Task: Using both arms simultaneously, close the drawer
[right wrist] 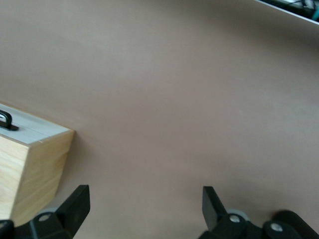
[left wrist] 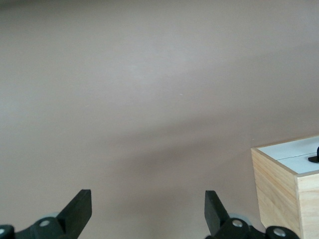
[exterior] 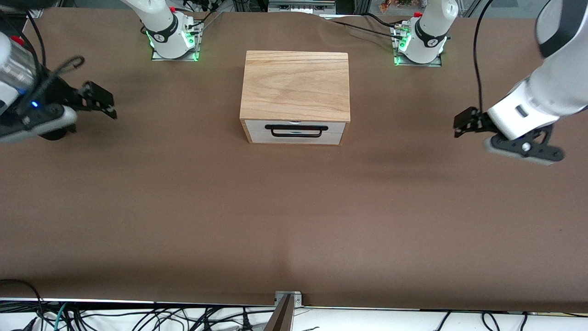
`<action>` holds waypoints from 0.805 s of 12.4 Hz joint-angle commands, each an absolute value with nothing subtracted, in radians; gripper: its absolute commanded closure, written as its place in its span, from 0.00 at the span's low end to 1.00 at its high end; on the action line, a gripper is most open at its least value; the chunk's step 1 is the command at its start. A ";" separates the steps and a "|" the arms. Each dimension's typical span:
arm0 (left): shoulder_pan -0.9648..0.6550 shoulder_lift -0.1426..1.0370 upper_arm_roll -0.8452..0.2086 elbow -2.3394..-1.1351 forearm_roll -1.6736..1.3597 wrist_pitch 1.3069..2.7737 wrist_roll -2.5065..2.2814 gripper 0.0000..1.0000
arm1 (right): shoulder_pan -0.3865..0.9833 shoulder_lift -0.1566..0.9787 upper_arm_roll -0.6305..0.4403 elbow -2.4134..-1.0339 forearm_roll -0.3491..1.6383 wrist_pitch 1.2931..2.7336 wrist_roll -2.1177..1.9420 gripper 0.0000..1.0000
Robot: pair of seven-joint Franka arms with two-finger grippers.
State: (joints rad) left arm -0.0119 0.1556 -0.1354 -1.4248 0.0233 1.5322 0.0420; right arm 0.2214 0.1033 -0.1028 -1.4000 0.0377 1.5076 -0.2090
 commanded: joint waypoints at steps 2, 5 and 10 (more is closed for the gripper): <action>-0.034 0.019 -0.092 -1.567 0.044 1.542 0.009 0.00 | 0.210 0.078 -0.130 -1.417 -0.002 1.497 -0.218 0.00; -0.064 0.003 -0.036 -1.606 0.041 1.569 0.009 0.00 | 0.212 0.083 -0.130 -1.417 -0.017 1.499 -0.210 0.00; -0.074 0.014 -0.020 -1.595 0.034 1.551 0.020 0.00 | 0.209 0.084 -0.133 -1.417 -0.015 1.499 -0.213 0.00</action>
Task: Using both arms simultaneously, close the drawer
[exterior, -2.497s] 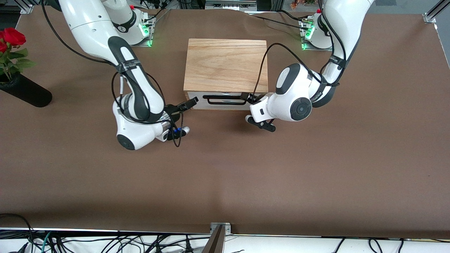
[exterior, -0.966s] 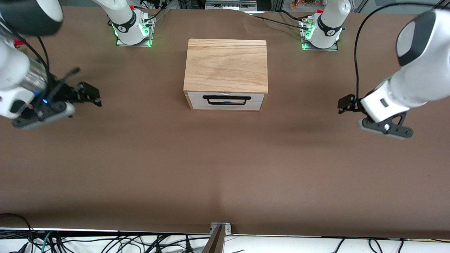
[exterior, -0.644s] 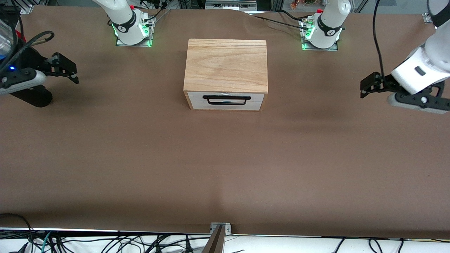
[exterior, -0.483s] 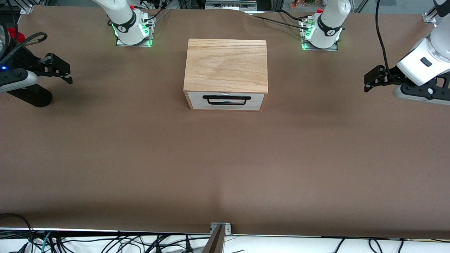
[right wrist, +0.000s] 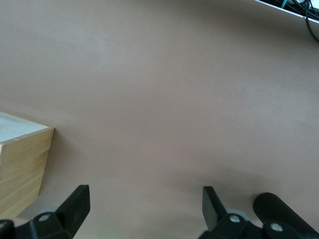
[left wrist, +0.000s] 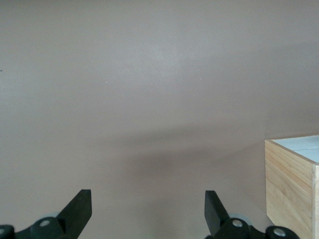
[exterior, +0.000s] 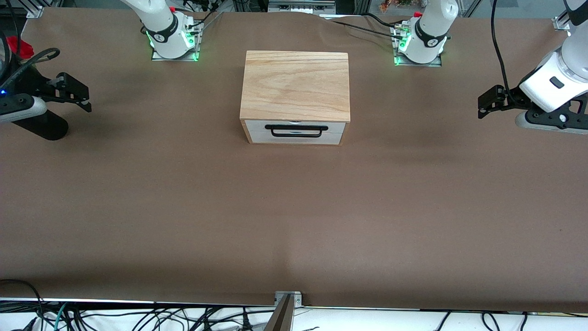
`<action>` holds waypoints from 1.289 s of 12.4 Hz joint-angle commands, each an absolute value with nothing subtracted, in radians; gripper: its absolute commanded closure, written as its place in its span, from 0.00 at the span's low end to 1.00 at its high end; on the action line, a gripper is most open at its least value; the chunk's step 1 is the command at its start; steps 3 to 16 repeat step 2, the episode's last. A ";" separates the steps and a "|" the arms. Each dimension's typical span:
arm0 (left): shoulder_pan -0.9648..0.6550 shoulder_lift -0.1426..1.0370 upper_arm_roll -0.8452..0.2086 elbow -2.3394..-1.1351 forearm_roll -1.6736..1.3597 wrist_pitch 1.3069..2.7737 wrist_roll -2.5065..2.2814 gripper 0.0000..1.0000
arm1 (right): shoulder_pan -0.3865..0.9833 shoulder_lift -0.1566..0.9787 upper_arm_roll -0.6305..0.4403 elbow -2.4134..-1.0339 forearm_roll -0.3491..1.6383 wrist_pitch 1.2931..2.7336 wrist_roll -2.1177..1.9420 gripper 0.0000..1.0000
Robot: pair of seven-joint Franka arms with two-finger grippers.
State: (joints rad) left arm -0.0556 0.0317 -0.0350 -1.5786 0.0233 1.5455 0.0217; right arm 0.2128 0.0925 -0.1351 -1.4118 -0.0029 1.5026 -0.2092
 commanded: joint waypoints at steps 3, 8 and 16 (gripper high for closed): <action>-0.074 0.014 -0.020 -1.595 0.032 1.546 0.020 0.00 | 0.210 0.084 -0.133 -1.417 -0.017 1.497 -0.210 0.00; -0.074 0.014 -0.020 -1.595 0.032 1.546 0.020 0.00 | 0.210 0.084 -0.133 -1.417 -0.017 1.497 -0.210 0.00; -0.074 0.014 -0.020 -1.595 0.032 1.546 0.020 0.00 | 0.210 0.084 -0.133 -1.417 -0.017 1.497 -0.210 0.00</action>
